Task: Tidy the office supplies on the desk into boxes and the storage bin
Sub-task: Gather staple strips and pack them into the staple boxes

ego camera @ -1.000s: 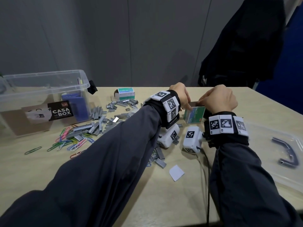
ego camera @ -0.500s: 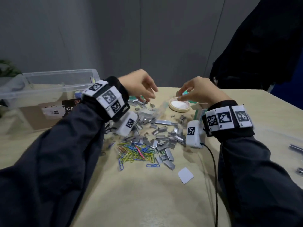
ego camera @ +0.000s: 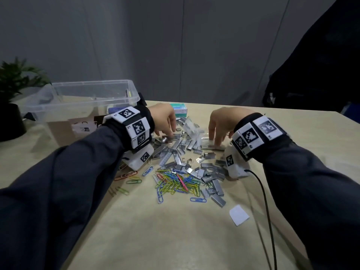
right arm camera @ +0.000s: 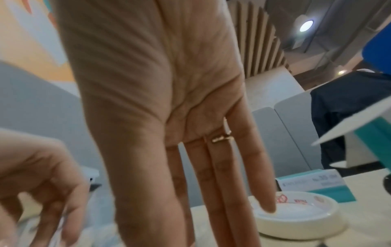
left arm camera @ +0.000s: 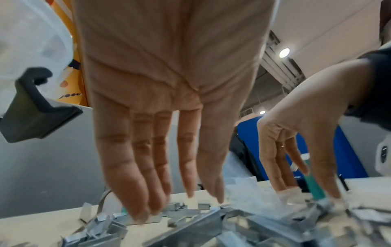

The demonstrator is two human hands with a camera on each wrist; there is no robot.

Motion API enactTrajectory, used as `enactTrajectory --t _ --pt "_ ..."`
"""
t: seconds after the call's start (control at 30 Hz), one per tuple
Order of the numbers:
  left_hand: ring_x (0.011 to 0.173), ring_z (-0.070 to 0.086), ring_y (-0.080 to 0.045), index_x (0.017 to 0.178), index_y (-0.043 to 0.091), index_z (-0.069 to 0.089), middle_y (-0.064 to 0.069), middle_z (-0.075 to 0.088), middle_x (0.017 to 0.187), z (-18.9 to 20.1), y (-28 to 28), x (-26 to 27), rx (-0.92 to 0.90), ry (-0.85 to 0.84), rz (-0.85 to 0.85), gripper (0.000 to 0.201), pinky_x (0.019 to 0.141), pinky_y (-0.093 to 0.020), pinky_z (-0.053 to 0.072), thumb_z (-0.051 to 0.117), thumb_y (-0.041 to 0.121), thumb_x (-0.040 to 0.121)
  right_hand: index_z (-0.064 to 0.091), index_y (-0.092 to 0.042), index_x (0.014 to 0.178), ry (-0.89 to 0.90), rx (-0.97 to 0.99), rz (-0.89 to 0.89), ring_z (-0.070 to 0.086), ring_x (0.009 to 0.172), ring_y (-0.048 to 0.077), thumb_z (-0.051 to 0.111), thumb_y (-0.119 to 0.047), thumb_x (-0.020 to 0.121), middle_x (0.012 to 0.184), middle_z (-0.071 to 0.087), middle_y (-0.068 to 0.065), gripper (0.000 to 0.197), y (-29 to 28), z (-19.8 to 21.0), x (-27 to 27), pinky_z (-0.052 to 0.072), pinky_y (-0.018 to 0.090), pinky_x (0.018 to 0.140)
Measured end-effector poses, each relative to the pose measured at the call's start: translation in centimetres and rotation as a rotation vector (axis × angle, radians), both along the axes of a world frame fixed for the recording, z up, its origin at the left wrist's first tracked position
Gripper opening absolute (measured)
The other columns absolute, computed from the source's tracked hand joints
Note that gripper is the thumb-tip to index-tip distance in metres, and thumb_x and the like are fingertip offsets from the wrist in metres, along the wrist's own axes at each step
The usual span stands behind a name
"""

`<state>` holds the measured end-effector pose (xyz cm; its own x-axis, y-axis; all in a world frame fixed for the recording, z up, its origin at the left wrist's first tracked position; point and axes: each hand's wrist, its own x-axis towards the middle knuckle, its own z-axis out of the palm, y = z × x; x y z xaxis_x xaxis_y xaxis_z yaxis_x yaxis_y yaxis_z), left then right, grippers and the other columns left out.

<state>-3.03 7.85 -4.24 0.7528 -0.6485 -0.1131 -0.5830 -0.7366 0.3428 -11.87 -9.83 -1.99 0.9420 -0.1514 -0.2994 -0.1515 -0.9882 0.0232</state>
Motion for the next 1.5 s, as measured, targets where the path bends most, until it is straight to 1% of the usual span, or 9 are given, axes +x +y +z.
enactTrajectory --t 0.1,0.3,0.6,0.77,0.87,1.03,1.17,1.33,1.5 --pt "0.088 0.065 -0.018 0.106 0.009 0.07 -0.006 0.068 0.102 -0.2 -0.7 0.2 0.146 -0.002 0.013 0.031 0.059 -0.021 0.053 0.079 0.02 0.079 0.072 -0.014 0.107 0.003 -0.074 0.044 0.055 0.062 0.007 0.087 -0.022 0.071 0.067 0.058 -0.009 0.04 0.2 -1.0 0.0 0.055 0.028 0.07" --pt "0.064 0.057 -0.005 0.095 0.009 0.069 0.002 0.064 0.078 -0.5 -1.6 0.6 0.223 0.028 -0.026 0.015 0.042 -0.009 0.043 0.074 0.019 0.084 0.069 -0.008 0.106 0.008 -0.1 0.12 0.051 0.052 0.004 0.077 -0.013 0.081 0.062 0.056 -0.007 0.027 0.7 -1.9 0.3 0.043 0.017 0.052" --pt "0.093 0.059 -0.025 0.106 0.001 0.062 -0.01 0.064 0.1 -0.1 -1.2 0.4 0.259 -0.265 0.068 0.02 0.072 -0.03 0.046 0.065 0.012 0.089 0.077 -0.007 0.088 -0.024 0.397 0.006 0.07 0.074 0.011 0.072 -0.019 0.086 0.072 0.074 -0.002 0.013 -2.5 0.1 0.4 0.058 0.027 0.073" --pt "0.063 0.06 -0.011 0.091 0.004 0.07 0.0 0.067 0.073 -0.1 -1.6 -0.2 0.181 0.01 0.043 0.026 0.044 -0.014 0.043 0.068 0.029 0.089 0.075 -0.007 0.095 -0.06 0.739 -0.002 0.068 0.074 0.012 0.07 -0.014 0.09 0.076 0.073 0.004 0.011 -3.1 0.1 -0.5 0.057 0.025 0.071" --pt "0.065 0.063 -0.01 0.094 0.003 0.072 -0.003 0.071 0.081 0.0 -1.9 -0.4 0.112 0.107 0.032 0.023 0.049 -0.014 0.048 0.066 0.025 0.091 0.073 -0.001 0.099 -0.097 0.857 0.007 0.071 0.073 0.011 0.07 -0.011 0.087 0.084 0.074 0.012 0.015 -2.9 -0.4 -0.8 0.058 0.02 0.066" --pt "0.048 0.047 -0.011 0.06 0.01 0.054 0.0 0.055 0.056 0.1 -2.8 -1.7 0.279 0.074 0.058 0.035 0.045 -0.016 0.039 0.075 0.026 0.083 0.071 0.001 0.098 -0.14 0.919 -0.003 0.072 0.073 0.012 0.068 -0.01 0.089 0.085 0.075 0.013 0.015 -2.8 -0.5 -0.6 0.059 0.023 0.071" --pt "0.053 0.047 -0.012 0.063 0.012 0.055 0.001 0.056 0.06 0.2 -3.4 -2.3 0.352 -0.013 0.029 0.029 0.051 -0.02 0.039 0.074 0.023 0.083 0.071 -0.002 0.099 -0.189 0.861 -0.017 0.073 0.085 0.015 0.062 -0.016 0.095 0.088 0.076 0.01 0.017 -3.2 -0.3 -0.5 0.057 0.026 0.073" --pt "0.065 0.067 -0.017 0.094 -0.004 0.067 -0.014 0.072 0.084 1.4 -2.0 -1.1 -0.209 0.284 0.109 0.022 0.056 -0.022 0.055 0.054 0.014 0.098 0.071 0.001 0.1 -0.362 1.05 -0.047 0.071 0.081 0.018 0.061 -0.007 0.093 0.091 0.074 0.017 0.014 -3.9 -0.3 -0.7 0.06 0.024 0.075" --pt "0.059 0.07 -0.015 0.098 -0.009 0.065 -0.016 0.072 0.077 3.3 -1.0 -1.3 -0.671 0.58 0.175 0.037 0.059 -0.023 0.058 0.049 0.025 0.1 0.072 -0.001 0.106 -0.574 1.132 0.071 0.072 0.081 0.013 0.066 -0.006 0.09 0.087 0.075 0.01 0.018 -3.7 -0.4 -0.9 0.058 0.019 0.072"
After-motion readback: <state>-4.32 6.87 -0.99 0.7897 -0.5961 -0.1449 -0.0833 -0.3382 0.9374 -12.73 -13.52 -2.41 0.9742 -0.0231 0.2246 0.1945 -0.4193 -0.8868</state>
